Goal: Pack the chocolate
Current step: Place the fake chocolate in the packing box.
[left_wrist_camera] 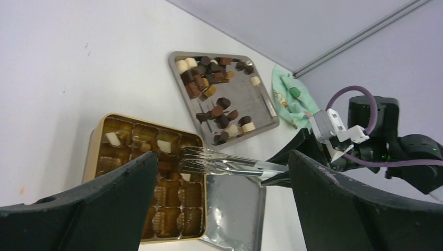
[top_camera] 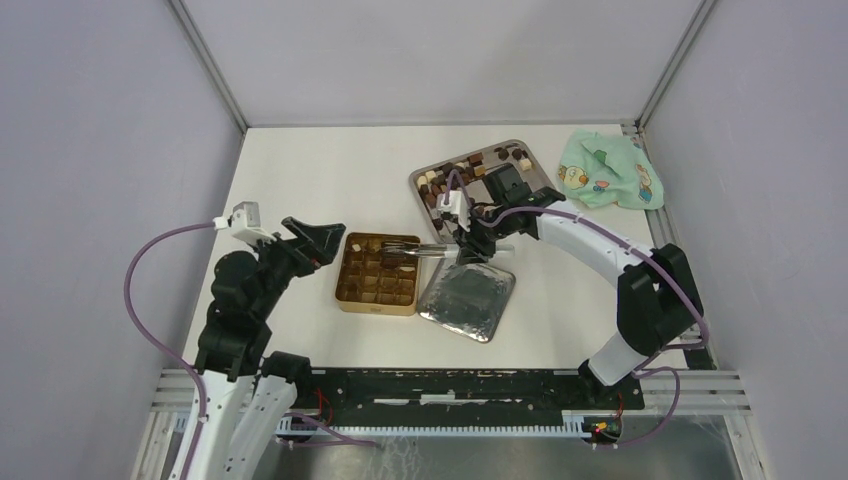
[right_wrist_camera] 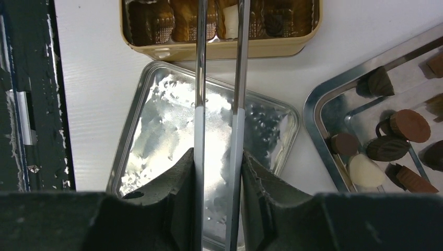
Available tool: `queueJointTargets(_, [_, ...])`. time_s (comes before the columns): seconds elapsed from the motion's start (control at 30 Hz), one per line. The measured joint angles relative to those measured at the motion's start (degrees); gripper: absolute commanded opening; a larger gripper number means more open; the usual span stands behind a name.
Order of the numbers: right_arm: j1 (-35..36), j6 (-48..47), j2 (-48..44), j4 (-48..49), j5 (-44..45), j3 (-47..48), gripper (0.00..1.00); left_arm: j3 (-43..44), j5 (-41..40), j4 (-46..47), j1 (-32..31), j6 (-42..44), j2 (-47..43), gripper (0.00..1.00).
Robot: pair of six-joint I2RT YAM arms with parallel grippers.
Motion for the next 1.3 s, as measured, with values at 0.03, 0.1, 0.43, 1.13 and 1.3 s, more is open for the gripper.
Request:
queueJointTargets(0.03, [-0.6,0.3,-0.4,0.0,-1.2,0.0,0.33,0.0,0.3,0.4,0.0,-1.0,-0.5,1.00])
queueJointTargets(0.1, [-1.7,0.7,-1.3,0.0,-2.7,0.1,0.33,0.0,0.9,1.0,0.0,-2.2,-1.4,1.00])
queueJointTargets(0.43, [-15.5,3.4,-5.0,1.4,-10.7,0.1,0.33,0.0,1.7,3.0,0.0,-5.9,-3.7,1.00])
queueJointTargets(1.13, [-34.9,7.7,0.3,4.5,-12.4,2.1,0.34,-3.5,3.7,5.1,0.0,-11.8,-9.7,1.00])
queueJointTargets(1.3, [-35.2,7.2,1.2,4.4,-10.6,2.2,0.34,-4.0,3.9,6.1,0.0,-11.9,-8.7,1.00])
